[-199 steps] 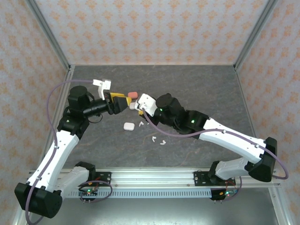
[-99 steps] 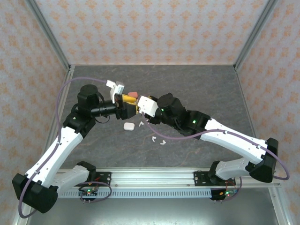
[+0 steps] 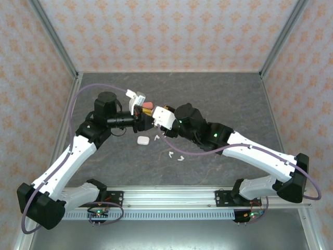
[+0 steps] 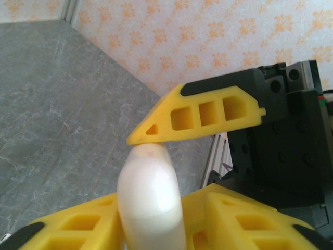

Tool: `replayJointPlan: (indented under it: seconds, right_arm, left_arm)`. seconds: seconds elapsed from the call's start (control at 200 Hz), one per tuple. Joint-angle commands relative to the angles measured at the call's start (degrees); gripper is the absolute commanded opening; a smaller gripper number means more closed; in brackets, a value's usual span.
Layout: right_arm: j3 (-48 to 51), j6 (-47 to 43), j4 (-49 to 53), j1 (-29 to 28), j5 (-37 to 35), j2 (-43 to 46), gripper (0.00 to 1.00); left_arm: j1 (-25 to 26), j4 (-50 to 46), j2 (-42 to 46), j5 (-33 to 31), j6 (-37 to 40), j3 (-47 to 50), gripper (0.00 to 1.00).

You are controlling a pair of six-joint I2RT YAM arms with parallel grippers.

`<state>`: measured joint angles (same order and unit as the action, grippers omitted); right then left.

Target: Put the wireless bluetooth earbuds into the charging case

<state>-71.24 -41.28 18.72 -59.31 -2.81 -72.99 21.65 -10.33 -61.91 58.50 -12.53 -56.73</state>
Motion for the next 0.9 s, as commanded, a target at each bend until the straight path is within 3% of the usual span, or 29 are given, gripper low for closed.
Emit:
replayJointPlan:
  seconds: [0.0,0.11,0.285,0.48,0.576,0.766,0.896]
  right_arm:
    - [-1.5,-0.4,-0.9,0.2,-0.1,1.6,0.42]
    - [-2.3,0.6,0.9,0.2,-0.9,1.7,0.45]
    - [-3.0,2.3,5.3,0.7,-0.3,3.2,0.62]
    - [-1.3,6.7,8.8,3.5,6.4,8.5,0.89]
    - [0.6,10.1,9.3,6.9,14.4,11.8,0.99]
    - [5.7,21.2,2.7,17.3,33.0,16.9,0.99]
    - [8.1,27.9,-3.5,20.4,39.0,17.2,0.99]
  left_arm:
    - [0.6,-1.9,-0.4,1.7,1.9,-2.2,0.34]
    - [0.8,-2.3,-0.5,1.5,2.4,-2.3,0.26]
    - [1.1,-2.2,0.5,-0.1,3.7,-2.2,0.16]
    - [1.6,0.6,3.6,-4.2,6.8,0.1,0.1]
    - [2.5,3.4,6.1,-6.7,9.7,2.5,0.09]
    - [5.2,9.6,10.4,-12.1,17.8,8.5,0.04]
    - [7.1,13.2,11.3,-14.3,21.9,11.1,0.0]
